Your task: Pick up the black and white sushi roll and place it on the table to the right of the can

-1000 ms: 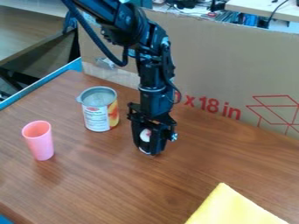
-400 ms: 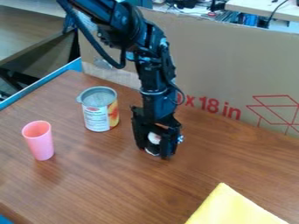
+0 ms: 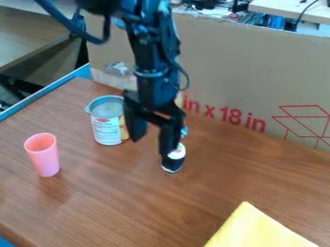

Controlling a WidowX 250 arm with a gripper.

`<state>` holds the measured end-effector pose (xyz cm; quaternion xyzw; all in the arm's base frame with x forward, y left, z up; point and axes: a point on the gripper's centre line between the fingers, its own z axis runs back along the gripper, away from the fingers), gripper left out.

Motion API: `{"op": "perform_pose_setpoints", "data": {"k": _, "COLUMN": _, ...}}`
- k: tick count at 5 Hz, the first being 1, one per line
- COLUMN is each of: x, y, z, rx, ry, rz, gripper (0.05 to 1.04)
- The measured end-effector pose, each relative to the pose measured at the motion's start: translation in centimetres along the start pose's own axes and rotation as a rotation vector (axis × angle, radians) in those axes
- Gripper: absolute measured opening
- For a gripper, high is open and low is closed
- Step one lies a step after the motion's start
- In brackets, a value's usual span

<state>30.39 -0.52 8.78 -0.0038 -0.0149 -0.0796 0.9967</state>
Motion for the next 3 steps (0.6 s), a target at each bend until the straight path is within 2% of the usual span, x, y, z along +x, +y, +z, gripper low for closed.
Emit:
{"op": "perform_pose_setpoints", "data": {"k": 1, "x": -4.9, "y": 0.6, "z": 2.2, "rx": 0.067, "ry": 0.046, "rz": 0.065, "gripper": 1.003}}
{"op": "perform_pose_setpoints", "data": {"k": 2, "x": -10.2, "y": 3.6, "z": 2.2, "rx": 0.102, "ry": 0.135, "rz": 0.208, "gripper": 1.003}}
{"op": "perform_pose_setpoints", "data": {"k": 3, "x": -12.7, "y": 5.9, "z": 1.9, "rx": 0.090, "ry": 0.148, "rz": 0.267, "gripper": 1.003}}
